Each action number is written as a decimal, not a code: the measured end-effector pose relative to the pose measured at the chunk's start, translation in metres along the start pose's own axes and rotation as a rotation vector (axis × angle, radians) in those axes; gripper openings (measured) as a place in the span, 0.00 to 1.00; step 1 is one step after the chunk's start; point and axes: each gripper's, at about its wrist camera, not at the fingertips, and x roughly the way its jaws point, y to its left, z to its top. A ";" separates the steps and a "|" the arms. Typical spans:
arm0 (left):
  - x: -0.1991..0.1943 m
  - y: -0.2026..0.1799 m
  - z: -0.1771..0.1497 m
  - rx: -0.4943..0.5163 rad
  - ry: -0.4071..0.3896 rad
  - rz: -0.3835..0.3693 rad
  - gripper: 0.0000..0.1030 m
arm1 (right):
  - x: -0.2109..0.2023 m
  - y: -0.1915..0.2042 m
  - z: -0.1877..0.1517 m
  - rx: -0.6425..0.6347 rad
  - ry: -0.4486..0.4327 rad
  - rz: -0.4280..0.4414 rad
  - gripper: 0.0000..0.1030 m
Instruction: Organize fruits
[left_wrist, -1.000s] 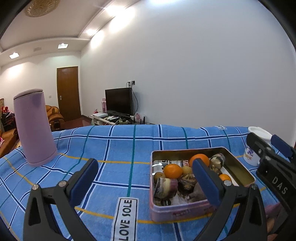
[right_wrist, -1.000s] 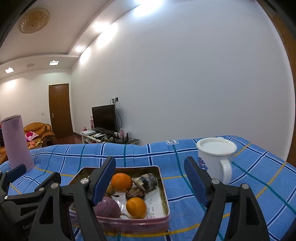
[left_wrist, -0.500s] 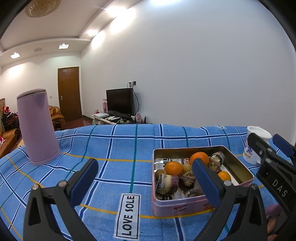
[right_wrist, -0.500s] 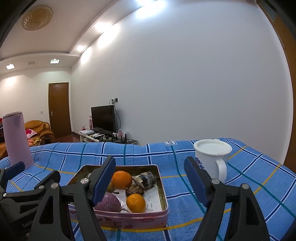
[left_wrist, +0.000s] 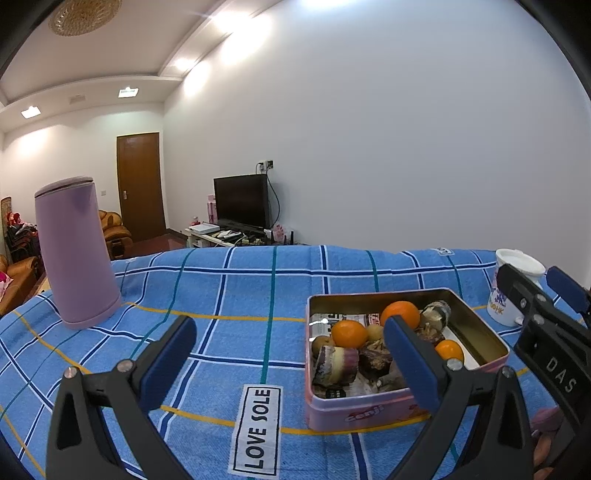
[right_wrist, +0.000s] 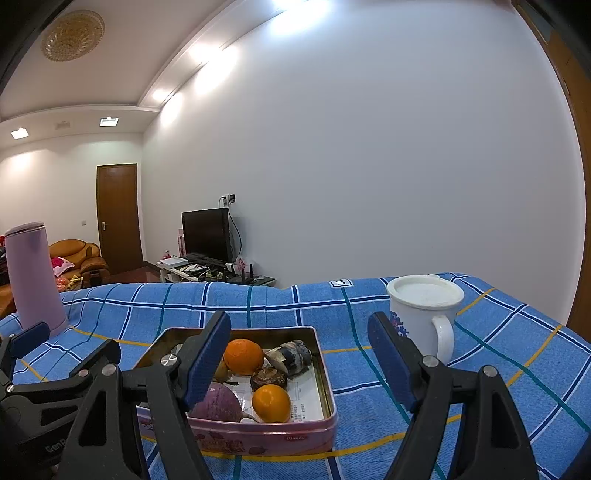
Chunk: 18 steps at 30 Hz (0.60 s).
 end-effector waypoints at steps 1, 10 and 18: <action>0.000 0.000 0.000 0.001 0.000 0.001 1.00 | 0.000 0.000 0.000 0.000 0.000 -0.001 0.75; -0.001 0.000 0.000 0.003 0.004 0.011 1.00 | 0.000 0.000 0.000 0.000 0.001 0.000 0.75; -0.001 0.000 0.000 0.004 0.009 0.013 1.00 | 0.001 -0.001 0.000 0.004 0.010 0.001 0.75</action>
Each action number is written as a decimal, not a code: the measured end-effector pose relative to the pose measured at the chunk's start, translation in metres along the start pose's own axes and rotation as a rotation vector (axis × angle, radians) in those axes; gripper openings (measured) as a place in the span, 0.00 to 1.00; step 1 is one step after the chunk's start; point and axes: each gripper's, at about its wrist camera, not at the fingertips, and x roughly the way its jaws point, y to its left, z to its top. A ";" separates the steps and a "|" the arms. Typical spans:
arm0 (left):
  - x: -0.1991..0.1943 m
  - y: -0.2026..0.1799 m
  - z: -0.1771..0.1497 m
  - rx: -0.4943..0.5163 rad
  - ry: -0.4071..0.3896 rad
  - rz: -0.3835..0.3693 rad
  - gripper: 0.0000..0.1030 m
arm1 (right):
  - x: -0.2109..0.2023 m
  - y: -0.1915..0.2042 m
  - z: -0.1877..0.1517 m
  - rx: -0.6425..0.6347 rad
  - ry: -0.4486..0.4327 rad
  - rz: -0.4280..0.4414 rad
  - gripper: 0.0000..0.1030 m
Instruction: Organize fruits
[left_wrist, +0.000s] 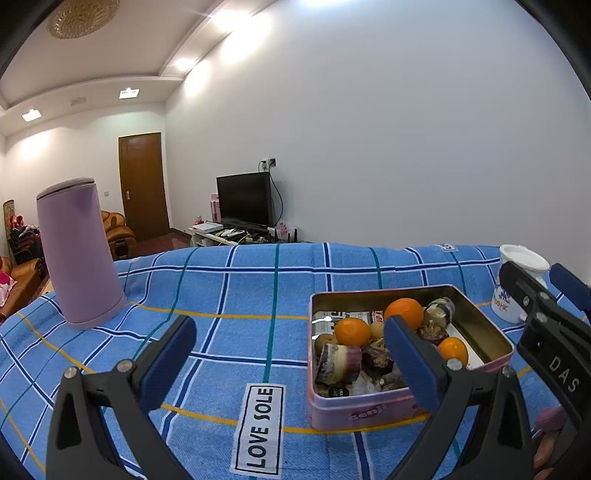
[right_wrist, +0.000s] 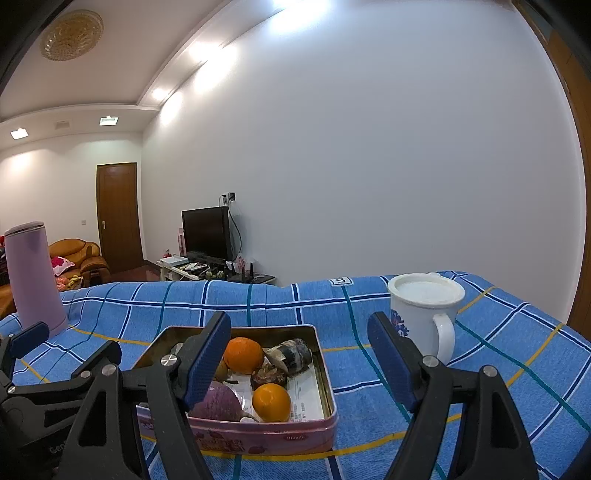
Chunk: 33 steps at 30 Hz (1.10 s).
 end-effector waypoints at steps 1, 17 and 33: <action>0.000 0.001 0.000 -0.001 0.002 0.001 1.00 | 0.001 0.000 0.000 0.001 0.003 0.000 0.75; 0.002 0.002 0.000 0.005 0.007 0.013 1.00 | 0.002 -0.001 -0.001 0.003 0.010 0.000 0.75; 0.006 0.003 0.000 -0.005 0.030 0.039 1.00 | 0.003 -0.001 -0.001 0.007 0.018 0.000 0.75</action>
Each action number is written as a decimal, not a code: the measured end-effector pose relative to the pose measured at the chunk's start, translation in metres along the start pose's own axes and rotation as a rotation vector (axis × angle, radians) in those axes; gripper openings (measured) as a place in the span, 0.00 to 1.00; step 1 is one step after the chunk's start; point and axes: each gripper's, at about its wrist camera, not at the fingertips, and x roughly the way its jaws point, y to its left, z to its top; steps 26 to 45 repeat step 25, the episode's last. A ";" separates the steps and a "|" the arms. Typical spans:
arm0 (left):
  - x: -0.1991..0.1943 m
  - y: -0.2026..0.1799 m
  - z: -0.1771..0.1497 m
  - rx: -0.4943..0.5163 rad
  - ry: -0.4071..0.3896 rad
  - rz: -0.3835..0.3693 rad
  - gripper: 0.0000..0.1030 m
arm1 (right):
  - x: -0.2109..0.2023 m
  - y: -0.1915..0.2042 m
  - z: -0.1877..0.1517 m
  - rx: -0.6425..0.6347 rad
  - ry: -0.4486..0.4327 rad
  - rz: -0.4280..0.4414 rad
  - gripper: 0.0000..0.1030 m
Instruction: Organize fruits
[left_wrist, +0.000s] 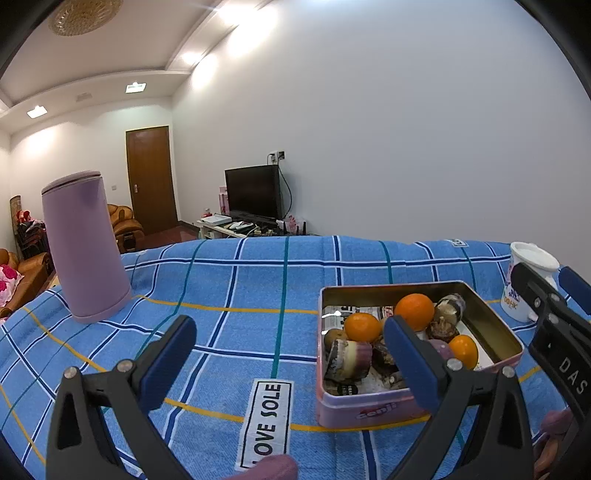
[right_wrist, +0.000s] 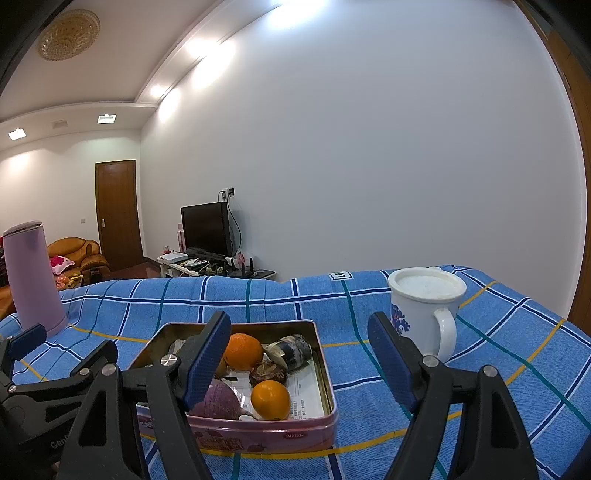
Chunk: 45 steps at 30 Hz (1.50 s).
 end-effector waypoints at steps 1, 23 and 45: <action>0.000 0.000 0.000 -0.001 0.001 0.001 1.00 | 0.000 0.000 0.000 0.000 0.000 0.000 0.75; 0.002 -0.001 0.000 0.003 0.010 -0.033 1.00 | 0.004 -0.001 0.000 -0.001 0.016 0.000 0.75; 0.003 -0.003 0.000 0.012 0.014 -0.039 1.00 | 0.004 -0.002 0.000 0.003 0.018 -0.005 0.75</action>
